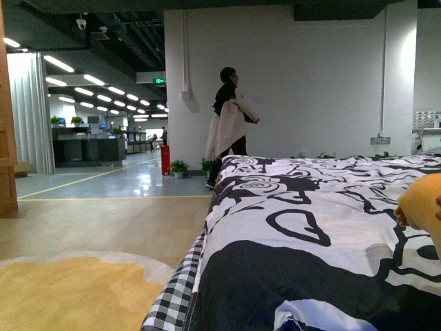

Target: Put away toys

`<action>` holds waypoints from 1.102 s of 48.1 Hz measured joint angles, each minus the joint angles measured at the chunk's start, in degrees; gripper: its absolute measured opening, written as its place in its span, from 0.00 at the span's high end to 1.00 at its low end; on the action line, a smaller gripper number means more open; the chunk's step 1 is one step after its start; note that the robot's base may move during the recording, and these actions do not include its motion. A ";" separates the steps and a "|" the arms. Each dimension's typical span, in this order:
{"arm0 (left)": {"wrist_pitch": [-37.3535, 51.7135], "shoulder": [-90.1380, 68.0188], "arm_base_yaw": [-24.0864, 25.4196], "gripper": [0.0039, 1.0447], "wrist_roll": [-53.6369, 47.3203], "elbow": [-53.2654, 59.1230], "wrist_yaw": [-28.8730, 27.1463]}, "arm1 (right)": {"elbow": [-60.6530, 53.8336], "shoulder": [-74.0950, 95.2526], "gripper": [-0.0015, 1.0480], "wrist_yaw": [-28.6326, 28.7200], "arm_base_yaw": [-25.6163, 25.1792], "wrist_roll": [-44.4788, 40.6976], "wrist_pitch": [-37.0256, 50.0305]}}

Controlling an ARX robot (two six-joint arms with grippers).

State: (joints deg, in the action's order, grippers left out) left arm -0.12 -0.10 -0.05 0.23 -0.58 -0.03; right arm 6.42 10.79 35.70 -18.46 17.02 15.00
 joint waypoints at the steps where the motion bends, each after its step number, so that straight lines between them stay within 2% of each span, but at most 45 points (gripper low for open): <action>1: 0.00 0.00 0.00 0.06 0.00 0.00 0.00 | -0.50 -0.17 0.91 -0.04 -0.37 -0.26 -0.02; 16: 0.00 0.00 0.00 0.06 0.00 0.00 0.00 | -4.52 -3.43 0.92 -1.05 -0.50 -4.37 -0.90; 53: 0.00 0.00 0.04 0.06 0.02 0.00 -0.20 | -4.74 -3.67 0.92 -1.18 -0.24 -4.83 -1.01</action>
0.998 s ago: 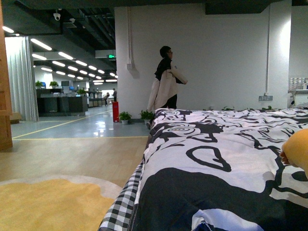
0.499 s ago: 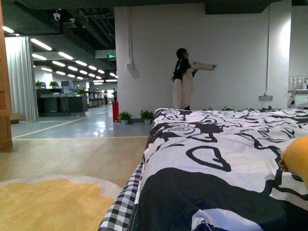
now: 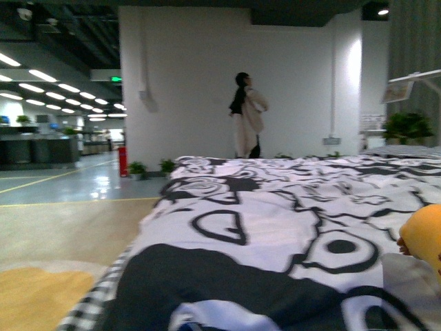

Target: Put away toys

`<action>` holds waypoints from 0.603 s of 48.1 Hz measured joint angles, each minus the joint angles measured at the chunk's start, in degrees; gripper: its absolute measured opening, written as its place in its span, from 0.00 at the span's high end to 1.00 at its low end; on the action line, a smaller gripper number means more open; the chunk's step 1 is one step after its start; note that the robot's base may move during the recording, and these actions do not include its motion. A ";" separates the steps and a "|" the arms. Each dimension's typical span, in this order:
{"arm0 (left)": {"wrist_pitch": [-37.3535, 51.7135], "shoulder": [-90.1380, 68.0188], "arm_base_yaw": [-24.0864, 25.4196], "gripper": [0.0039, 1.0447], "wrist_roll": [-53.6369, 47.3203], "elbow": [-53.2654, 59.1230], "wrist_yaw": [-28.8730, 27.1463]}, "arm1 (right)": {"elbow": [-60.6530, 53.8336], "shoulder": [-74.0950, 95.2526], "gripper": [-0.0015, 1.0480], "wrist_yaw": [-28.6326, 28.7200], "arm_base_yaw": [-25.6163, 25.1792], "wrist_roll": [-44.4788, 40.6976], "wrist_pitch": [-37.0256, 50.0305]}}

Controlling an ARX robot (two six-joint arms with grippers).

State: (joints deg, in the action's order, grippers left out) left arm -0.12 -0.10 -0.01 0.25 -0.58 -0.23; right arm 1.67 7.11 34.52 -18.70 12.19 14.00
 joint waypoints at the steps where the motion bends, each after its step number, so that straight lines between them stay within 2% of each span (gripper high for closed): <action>1: 0.00 0.00 0.00 0.06 0.00 0.00 0.00 | -0.04 0.00 0.92 -0.15 0.00 0.00 -0.02; 29: 0.00 0.00 0.00 0.06 -0.02 0.00 0.20 | -0.17 -0.02 0.92 -0.39 0.00 -0.02 -0.13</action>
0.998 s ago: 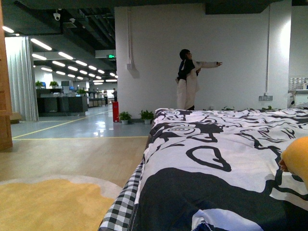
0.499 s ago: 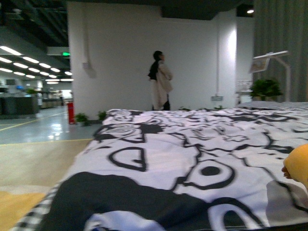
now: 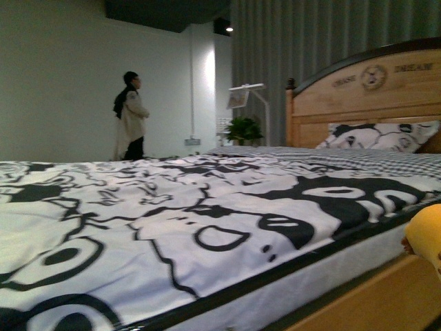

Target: Put away toys

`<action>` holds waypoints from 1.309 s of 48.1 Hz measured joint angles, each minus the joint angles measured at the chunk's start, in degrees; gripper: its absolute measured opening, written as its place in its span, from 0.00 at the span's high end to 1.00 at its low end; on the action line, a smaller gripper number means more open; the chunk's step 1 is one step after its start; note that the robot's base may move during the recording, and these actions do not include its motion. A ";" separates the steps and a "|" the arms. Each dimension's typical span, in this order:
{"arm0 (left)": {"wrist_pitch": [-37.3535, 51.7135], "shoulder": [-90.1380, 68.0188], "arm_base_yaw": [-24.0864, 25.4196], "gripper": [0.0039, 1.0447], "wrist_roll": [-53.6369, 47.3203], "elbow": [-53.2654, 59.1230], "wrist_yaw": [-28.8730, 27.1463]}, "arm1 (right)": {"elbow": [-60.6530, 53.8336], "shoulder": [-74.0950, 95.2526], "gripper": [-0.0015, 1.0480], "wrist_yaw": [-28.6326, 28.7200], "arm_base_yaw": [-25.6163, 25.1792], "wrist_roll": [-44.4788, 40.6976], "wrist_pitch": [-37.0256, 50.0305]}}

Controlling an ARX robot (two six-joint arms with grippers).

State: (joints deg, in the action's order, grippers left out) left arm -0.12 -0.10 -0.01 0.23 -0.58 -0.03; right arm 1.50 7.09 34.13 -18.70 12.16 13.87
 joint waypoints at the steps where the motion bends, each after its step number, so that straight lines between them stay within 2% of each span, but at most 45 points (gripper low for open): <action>1: 0.00 0.00 0.00 0.06 0.02 0.00 0.00 | 0.00 0.00 0.92 -0.02 0.00 0.00 0.00; 63: 0.00 -0.02 -0.09 0.06 0.00 0.00 0.07 | -0.24 -0.04 0.92 0.13 -0.07 -0.17 -0.04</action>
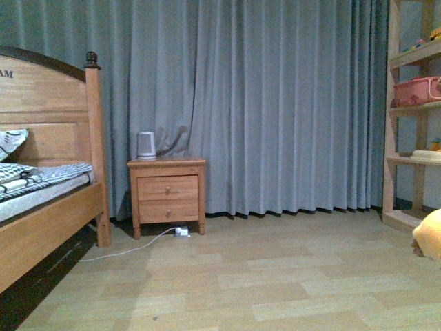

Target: Put away toys

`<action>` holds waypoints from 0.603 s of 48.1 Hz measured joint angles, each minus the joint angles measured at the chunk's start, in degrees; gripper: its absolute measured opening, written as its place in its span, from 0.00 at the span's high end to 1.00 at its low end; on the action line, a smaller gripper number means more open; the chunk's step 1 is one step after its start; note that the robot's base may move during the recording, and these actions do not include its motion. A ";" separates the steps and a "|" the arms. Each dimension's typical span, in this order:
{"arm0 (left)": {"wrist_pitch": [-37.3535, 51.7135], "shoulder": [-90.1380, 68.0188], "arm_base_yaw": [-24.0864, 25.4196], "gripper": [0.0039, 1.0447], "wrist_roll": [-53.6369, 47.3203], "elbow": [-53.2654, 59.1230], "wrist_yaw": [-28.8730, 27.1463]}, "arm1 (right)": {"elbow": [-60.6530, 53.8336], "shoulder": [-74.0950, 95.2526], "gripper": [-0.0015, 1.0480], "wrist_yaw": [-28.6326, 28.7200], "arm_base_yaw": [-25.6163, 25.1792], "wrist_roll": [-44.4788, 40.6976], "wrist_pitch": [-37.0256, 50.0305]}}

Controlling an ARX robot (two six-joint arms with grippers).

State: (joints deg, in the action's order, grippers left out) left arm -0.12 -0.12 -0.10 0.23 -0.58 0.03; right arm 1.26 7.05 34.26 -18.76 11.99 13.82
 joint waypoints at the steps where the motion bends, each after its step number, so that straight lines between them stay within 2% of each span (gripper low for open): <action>1: 0.00 0.02 0.00 0.06 0.00 0.00 -0.07 | 0.00 0.00 0.92 0.11 0.02 0.00 0.00; 29: 0.00 0.02 0.00 0.06 0.00 0.00 -0.07 | 0.00 -0.02 0.92 0.07 0.02 0.00 0.00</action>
State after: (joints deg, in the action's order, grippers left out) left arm -0.12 -0.10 -0.10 0.23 -0.58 -0.03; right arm 1.26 7.03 34.33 -18.74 11.99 13.82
